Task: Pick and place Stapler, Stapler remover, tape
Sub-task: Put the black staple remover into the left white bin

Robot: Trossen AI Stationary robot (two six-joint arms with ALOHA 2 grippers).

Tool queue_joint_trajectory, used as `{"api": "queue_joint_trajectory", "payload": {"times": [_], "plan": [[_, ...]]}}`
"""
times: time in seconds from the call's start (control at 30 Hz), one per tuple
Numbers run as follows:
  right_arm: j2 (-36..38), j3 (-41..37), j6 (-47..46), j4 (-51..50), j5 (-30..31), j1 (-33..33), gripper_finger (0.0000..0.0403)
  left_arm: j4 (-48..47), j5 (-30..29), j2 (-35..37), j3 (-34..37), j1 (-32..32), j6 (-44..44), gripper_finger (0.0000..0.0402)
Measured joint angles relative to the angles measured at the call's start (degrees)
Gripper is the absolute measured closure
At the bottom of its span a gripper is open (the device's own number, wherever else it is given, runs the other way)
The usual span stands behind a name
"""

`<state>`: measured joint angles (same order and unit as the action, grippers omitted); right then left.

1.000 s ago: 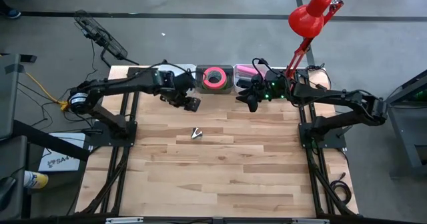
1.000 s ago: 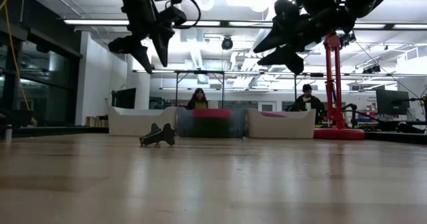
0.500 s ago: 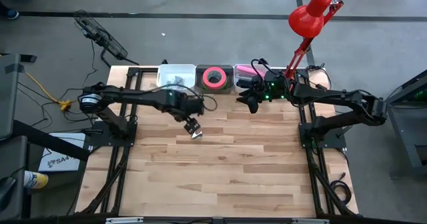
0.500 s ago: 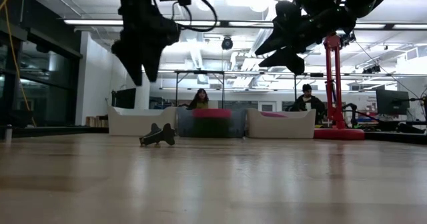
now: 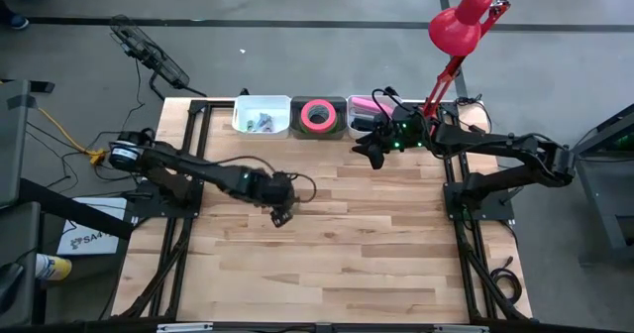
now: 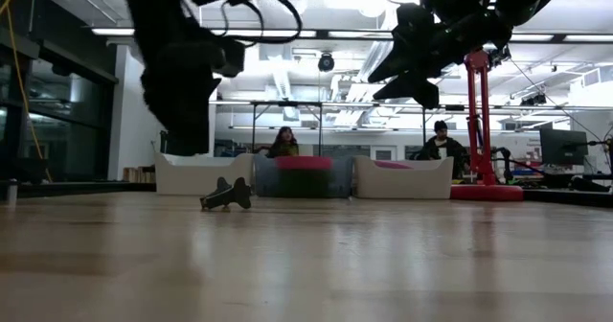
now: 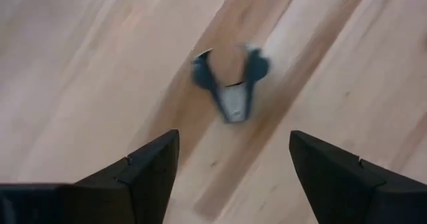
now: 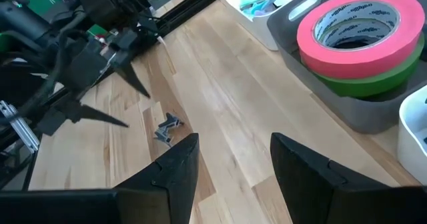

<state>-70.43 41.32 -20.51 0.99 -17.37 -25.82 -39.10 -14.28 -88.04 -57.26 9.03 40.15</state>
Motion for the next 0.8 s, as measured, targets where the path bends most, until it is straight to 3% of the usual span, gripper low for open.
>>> {"api": "queue_joint_trajectory", "payload": {"times": [0.27, 0.53, 0.8], "plan": [[0.00, 0.00, -0.13, -0.40, 0.02, 0.00, 0.0226, 19.87, -6.68, 2.22, 12.07, 5.88, 6.51, 0.0126], [0.00, 0.00, -0.39, -1.66, 0.13, -0.02, 0.0226, 22.92, -16.91, 1.91, 15.92, 8.81, 7.17, 0.0125], [0.00, 0.00, -0.42, -1.68, 0.24, -0.01, 0.0226, 28.65, -14.64, 1.15, 19.03, 8.66, 6.40, 0.0125]]}}
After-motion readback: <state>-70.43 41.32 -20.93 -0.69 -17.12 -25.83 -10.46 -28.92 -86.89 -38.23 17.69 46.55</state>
